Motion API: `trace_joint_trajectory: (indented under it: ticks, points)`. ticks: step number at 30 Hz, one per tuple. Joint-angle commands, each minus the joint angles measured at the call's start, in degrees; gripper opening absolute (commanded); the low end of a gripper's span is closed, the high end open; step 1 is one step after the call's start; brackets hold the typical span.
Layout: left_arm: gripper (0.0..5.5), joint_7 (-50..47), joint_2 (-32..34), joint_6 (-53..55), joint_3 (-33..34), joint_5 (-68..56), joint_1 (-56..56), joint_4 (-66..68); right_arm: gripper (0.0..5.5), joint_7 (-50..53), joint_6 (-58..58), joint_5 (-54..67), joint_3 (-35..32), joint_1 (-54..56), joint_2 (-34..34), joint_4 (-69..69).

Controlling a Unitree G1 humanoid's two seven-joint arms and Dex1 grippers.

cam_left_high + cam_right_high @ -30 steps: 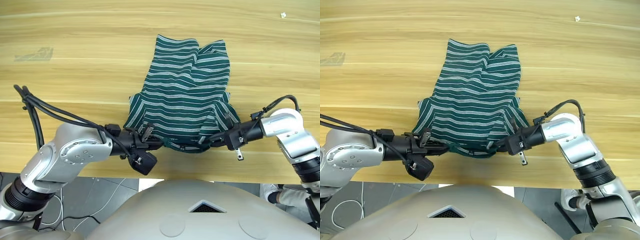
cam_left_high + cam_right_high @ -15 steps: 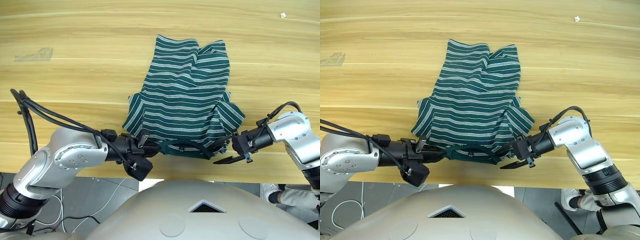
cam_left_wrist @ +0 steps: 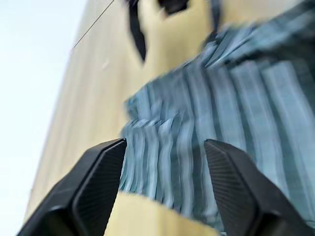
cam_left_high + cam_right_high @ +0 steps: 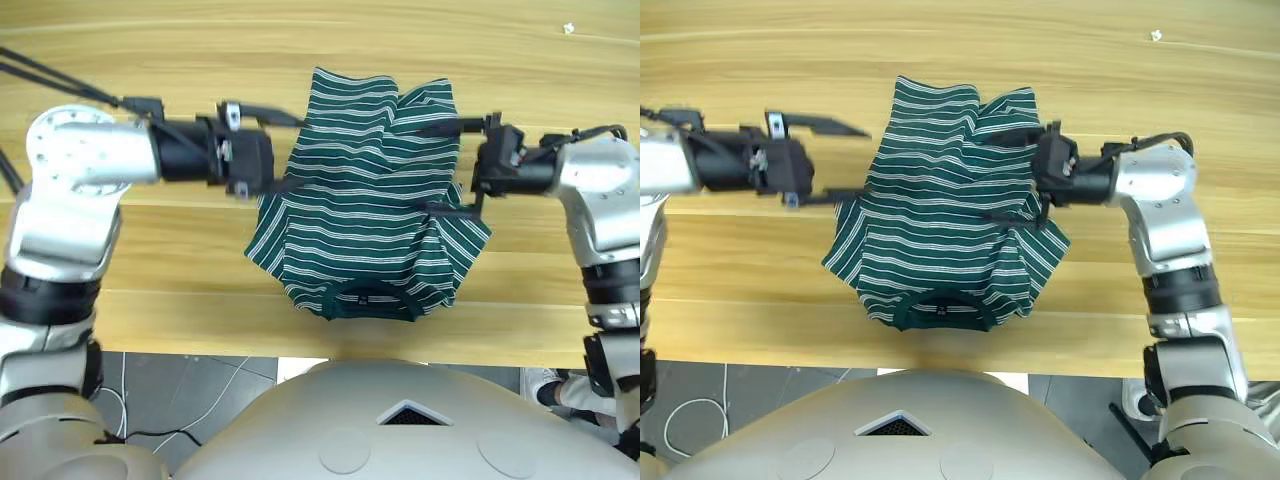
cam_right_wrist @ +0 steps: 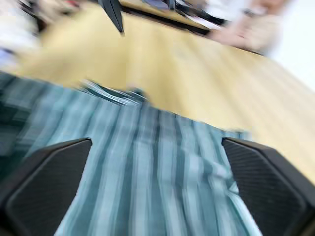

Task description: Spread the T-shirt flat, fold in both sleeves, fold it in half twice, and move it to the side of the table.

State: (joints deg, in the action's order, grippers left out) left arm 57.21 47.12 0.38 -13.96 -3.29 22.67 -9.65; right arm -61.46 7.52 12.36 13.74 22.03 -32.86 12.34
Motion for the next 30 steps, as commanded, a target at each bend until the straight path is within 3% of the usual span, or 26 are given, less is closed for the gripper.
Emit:
trace_joint_trajectory:
  ticks: [1,4,8,11,17,25,30]
  points:
    - [2.88,-32.1,-14.3,-13.1,-20.4,35.7,25.1,47.6,5.36,31.3,14.7,-24.9,5.8,18.4,5.0,31.3]
    - [2.88,-38.5,-20.9,-14.6,-24.4,39.0,29.4,60.8,5.36,42.1,15.5,-33.4,11.5,24.1,6.5,42.1]
    - [2.88,-41.9,-28.8,-15.6,-24.7,38.3,31.7,73.0,5.36,56.4,12.0,-48.4,23.7,29.9,8.7,53.6]
    - [2.88,-45.2,-31.9,-16.6,-25.6,40.0,32.4,80.0,5.36,60.7,10.5,-51.9,26.0,31.6,11.5,60.0]
    - [2.88,-47.7,-33.2,-18.4,-24.2,40.6,30.0,86.4,5.36,61.5,7.5,-55.5,27.0,32.9,14.1,66.3]
    - [2.88,-49.1,-25.5,-16.9,-24.0,41.7,27.0,87.7,5.36,61.0,6.7,-55.1,25.2,31.0,11.1,66.9]
    - [2.88,-50.7,-25.5,-14.0,-23.7,41.8,26.6,87.7,5.36,61.9,7.2,-53.7,23.0,30.0,10.7,66.6]
